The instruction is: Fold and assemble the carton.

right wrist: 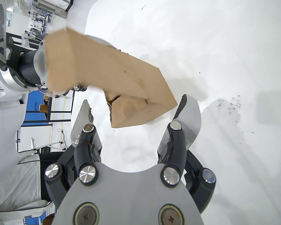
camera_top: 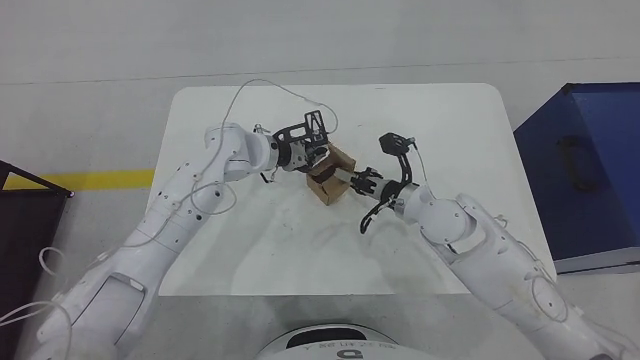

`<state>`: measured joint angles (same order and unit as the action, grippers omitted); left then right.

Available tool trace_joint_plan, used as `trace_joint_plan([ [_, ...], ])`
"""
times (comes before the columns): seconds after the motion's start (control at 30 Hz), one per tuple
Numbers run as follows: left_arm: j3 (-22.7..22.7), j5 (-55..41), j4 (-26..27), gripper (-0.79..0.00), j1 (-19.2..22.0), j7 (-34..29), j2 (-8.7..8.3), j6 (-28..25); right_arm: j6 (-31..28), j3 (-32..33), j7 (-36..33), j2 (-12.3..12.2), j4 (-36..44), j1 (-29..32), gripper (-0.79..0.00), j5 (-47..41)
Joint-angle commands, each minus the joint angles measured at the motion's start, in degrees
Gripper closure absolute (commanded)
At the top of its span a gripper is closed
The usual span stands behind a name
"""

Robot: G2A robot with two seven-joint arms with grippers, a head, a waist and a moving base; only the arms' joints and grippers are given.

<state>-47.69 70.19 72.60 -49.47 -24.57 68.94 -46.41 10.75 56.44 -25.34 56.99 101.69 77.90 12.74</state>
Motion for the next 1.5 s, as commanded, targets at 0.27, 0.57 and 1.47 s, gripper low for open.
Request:
trace_joint_plan([
  [0.27,1.3,1.1,-0.1,-0.179,1.2,-0.5,0.37,-1.2,0.0,3.9,0.9,-0.4,2.5,3.5,-0.606,1.3],
  [0.57,0.8,-3.6,-1.4,-0.240,2.3,-1.6,0.70,-1.4,0.0,5.8,2.3,-0.4,3.8,5.7,-0.603,2.8],
  [1.47,-1.7,-17.9,0.5,-0.449,-1.2,-8.6,-0.53,-4.9,0.5,8.4,3.1,0.1,6.1,9.8,-0.628,6.6],
])
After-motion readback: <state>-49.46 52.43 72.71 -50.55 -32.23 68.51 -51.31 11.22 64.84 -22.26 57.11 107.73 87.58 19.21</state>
